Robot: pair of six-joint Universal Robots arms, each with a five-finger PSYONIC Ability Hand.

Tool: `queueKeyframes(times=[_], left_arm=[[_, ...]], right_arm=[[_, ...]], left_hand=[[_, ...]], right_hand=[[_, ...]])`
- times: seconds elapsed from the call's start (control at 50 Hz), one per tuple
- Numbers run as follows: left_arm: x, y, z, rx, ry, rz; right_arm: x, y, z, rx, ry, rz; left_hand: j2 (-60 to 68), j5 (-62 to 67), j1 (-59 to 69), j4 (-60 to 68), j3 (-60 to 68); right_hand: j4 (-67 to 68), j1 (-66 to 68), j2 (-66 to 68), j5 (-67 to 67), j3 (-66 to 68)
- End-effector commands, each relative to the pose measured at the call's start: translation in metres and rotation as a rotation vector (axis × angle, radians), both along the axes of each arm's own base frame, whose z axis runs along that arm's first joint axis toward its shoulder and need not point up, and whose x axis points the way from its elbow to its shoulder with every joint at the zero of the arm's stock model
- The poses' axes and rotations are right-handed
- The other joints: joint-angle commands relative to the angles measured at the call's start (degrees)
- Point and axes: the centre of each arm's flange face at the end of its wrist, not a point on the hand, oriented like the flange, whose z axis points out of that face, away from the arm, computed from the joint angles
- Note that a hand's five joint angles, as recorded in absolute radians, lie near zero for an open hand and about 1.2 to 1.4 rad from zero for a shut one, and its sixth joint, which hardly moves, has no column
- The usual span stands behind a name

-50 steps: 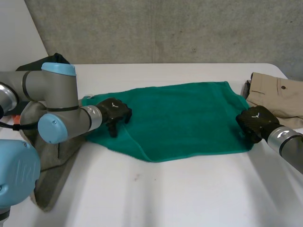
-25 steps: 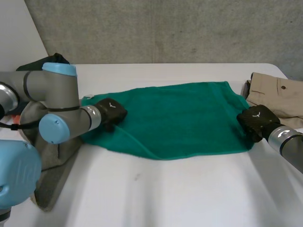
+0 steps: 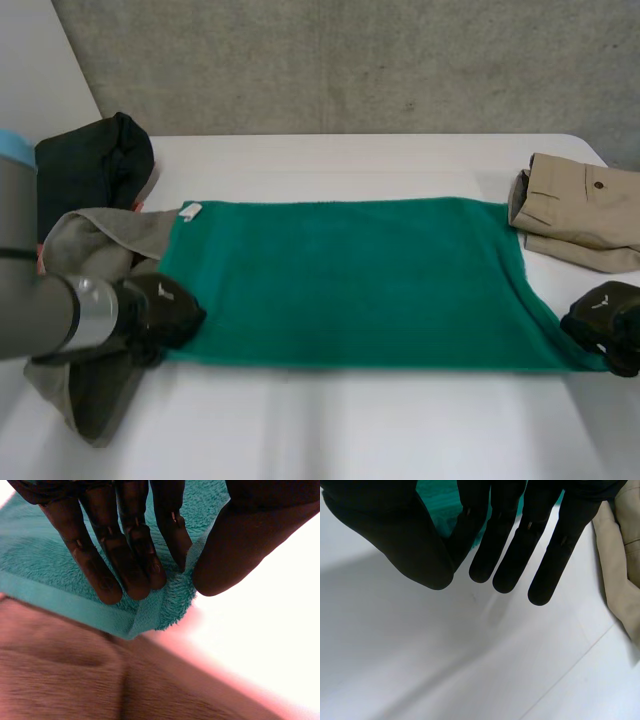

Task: Fold the laundry.

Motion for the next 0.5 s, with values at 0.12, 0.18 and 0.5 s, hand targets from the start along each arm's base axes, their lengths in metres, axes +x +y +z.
queueKeyframes(times=[0.12, 0.18, 0.5], left_arm=[[-0.007, -0.019, 0.0, -0.07, 0.109, 0.07], [-0.011, -0.043, 0.01, -0.151, 0.16, 0.122], [-0.06, -0.147, 0.009, -0.386, 0.313, 0.284]], right_arm=[[0.025, -0.012, 0.009, -0.146, -0.14, 0.015], [0.031, -0.031, 0.017, -0.238, -0.222, -0.027], [0.068, -0.142, 0.014, -0.603, -0.419, -0.209]], left_hand=[[11.66, 13.32, 13.44, 11.41, 11.91], [11.66, 13.32, 13.44, 11.41, 11.91], [11.66, 13.32, 13.44, 11.41, 11.91]], right_hand=[[11.53, 14.41, 12.6, 12.6, 12.14], [11.53, 14.41, 12.6, 12.6, 12.14], [11.53, 14.41, 12.6, 12.6, 12.14]])
